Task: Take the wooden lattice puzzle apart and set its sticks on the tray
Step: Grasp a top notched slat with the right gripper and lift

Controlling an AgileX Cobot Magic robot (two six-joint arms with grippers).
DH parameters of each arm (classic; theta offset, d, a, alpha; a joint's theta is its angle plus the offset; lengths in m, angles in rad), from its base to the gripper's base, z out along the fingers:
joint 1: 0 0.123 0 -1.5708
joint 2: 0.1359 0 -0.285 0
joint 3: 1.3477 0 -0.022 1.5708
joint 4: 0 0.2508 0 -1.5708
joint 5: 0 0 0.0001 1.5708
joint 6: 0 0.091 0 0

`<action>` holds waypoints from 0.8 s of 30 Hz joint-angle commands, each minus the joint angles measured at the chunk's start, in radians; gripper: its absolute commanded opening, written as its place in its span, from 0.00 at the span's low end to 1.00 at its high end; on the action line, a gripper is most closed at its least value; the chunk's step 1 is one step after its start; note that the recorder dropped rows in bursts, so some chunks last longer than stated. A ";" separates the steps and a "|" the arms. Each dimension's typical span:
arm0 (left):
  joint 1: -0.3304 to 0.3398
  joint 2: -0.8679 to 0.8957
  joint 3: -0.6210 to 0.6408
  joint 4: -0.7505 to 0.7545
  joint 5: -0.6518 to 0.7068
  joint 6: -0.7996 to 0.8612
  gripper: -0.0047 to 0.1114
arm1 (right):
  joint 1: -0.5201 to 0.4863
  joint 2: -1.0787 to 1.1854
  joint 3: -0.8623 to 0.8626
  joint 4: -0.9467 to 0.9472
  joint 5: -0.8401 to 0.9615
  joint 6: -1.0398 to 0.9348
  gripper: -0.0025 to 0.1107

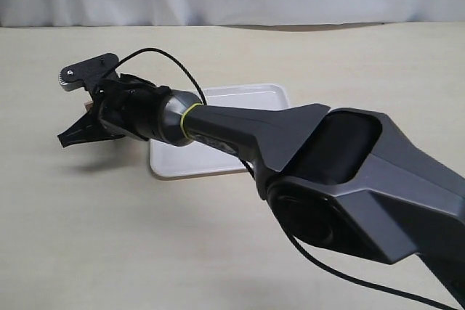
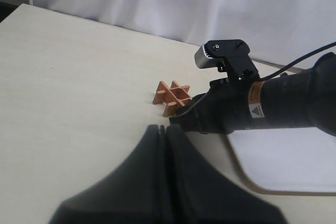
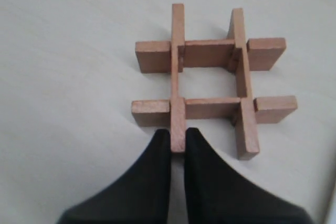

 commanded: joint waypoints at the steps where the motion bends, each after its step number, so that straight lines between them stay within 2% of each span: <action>1: 0.010 -0.002 0.003 -0.002 -0.009 0.005 0.04 | 0.008 -0.054 -0.002 -0.002 0.043 -0.006 0.06; 12: 0.010 -0.002 0.003 -0.002 -0.009 0.005 0.04 | 0.050 -0.155 -0.002 0.002 0.116 -0.044 0.06; 18: 0.010 -0.002 0.003 -0.002 -0.009 0.005 0.04 | 0.037 -0.210 -0.002 0.077 0.273 -0.272 0.06; 24: 0.010 -0.002 0.003 -0.002 -0.009 0.005 0.04 | -0.007 -0.245 0.024 0.147 0.430 -0.420 0.06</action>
